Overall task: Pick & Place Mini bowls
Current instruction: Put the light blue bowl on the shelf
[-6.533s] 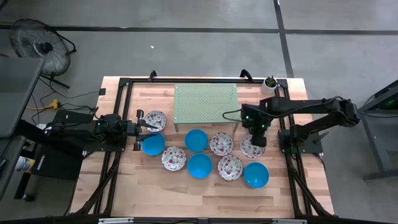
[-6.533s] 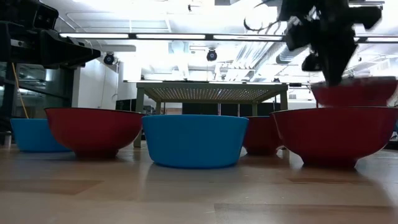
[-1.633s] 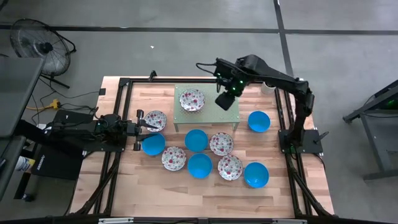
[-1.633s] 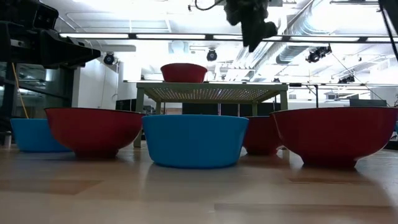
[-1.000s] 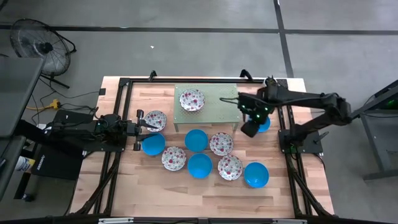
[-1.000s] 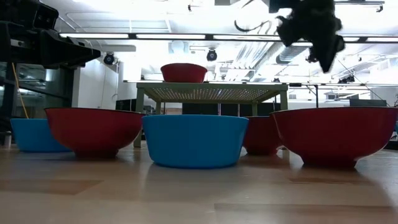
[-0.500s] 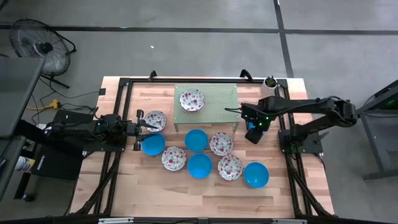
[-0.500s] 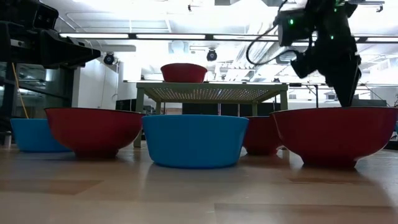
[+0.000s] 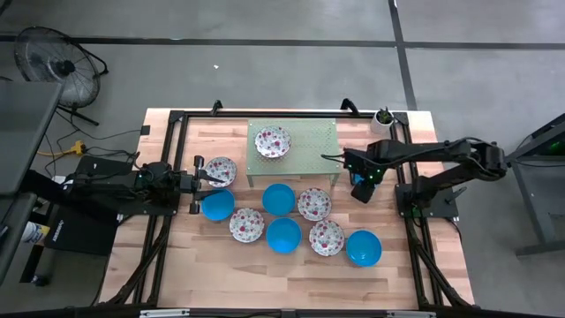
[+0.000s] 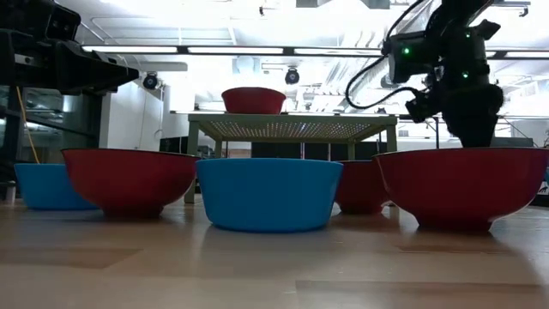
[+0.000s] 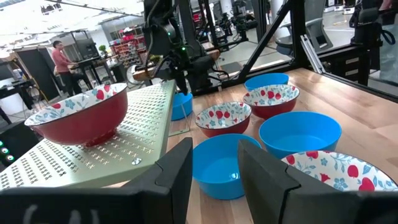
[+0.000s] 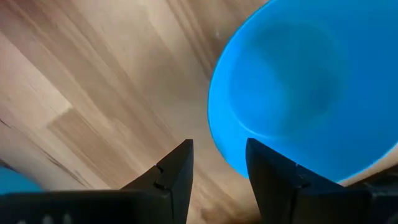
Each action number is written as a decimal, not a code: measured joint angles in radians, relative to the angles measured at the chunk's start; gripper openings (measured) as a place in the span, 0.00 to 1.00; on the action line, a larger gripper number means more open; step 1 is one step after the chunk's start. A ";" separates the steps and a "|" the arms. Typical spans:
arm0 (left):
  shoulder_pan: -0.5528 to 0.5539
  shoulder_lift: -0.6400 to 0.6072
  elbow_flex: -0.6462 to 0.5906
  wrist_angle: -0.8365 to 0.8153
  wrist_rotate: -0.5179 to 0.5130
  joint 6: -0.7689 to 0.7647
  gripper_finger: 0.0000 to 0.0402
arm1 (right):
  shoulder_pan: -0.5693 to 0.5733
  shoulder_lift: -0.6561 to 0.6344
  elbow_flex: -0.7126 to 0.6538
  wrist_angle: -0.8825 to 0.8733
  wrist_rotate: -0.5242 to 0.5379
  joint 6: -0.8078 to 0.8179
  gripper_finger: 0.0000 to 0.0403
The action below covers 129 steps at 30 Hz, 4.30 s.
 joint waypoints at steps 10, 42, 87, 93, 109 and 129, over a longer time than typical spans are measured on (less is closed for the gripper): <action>0.000 0.000 0.000 0.000 0.000 0.000 0.31 | 0.000 0.000 -0.035 0.051 0.069 -0.147 0.33; 0.000 0.000 0.000 0.000 0.000 0.000 0.31 | -0.008 0.064 -0.036 0.062 0.018 -0.100 0.01; 0.000 0.000 0.000 0.000 0.000 0.000 0.31 | 0.055 0.056 0.596 -0.472 0.042 -0.629 0.00; 0.000 0.000 0.000 0.000 0.000 0.000 0.31 | 0.076 0.056 0.598 -0.460 0.164 -0.840 0.00; 0.000 0.000 0.000 0.000 0.000 0.000 0.31 | 0.055 0.108 0.598 -0.138 0.165 -1.356 0.00; 0.000 0.000 0.000 0.000 0.000 0.000 0.31 | -0.016 0.205 0.598 0.001 0.162 -1.454 0.00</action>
